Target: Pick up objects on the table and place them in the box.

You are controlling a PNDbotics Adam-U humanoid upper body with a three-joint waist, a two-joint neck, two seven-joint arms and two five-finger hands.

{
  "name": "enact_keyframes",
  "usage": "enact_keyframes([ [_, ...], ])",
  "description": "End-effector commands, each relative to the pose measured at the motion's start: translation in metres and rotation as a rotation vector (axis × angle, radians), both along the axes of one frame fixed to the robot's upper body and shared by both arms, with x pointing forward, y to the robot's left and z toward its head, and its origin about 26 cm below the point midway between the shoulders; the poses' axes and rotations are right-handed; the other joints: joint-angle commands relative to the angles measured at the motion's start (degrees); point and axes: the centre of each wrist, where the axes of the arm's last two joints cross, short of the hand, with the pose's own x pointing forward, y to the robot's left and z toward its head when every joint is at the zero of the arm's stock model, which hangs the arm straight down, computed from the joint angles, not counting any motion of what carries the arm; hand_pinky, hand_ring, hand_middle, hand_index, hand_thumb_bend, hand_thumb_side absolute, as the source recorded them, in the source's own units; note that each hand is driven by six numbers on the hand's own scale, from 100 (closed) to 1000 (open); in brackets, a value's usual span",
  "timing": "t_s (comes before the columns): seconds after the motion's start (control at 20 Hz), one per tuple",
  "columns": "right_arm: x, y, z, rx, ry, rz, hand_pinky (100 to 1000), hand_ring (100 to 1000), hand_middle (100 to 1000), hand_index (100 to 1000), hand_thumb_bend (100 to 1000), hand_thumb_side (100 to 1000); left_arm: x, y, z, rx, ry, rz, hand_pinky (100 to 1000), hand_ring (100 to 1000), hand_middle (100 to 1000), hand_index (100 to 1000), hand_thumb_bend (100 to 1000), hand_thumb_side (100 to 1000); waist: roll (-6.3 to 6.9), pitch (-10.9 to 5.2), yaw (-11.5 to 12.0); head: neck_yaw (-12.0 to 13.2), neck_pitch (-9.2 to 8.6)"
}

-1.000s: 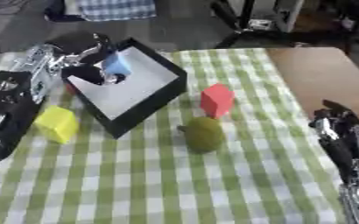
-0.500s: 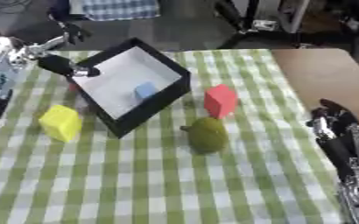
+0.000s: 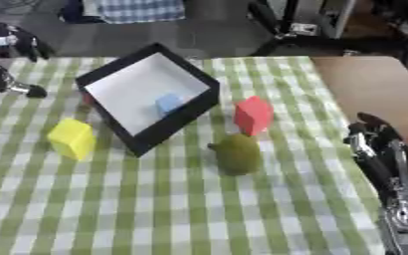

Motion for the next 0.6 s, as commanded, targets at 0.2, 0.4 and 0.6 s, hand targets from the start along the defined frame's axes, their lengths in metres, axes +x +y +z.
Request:
enact_keyframes([
  [0.2, 0.002, -0.009, 0.01, -0.041, -0.017, -0.009, 828, 574, 619, 807, 100, 521, -0.006, -0.003, -0.013, 0.248, 0.132, -0.238, 806, 769, 795, 934, 693, 670, 0.89, -1.59, -0.14, -0.23, -0.11],
  [0.4, 0.002, -0.009, 0.01, -0.042, -0.017, -0.008, 828, 574, 619, 807, 100, 521, -0.007, -0.006, -0.025, 0.288, 0.158, -0.272, 812, 778, 808, 940, 697, 652, 0.94, -1.58, -0.12, -0.29, -0.11],
  [0.6, 0.002, -0.009, 0.009, -0.04, -0.016, -0.007, 828, 574, 619, 807, 100, 522, -0.005, -0.01, -0.029, 0.308, 0.157, -0.287, 822, 793, 820, 943, 652, 560, 0.91, -1.59, -0.09, -0.37, -0.11],
])
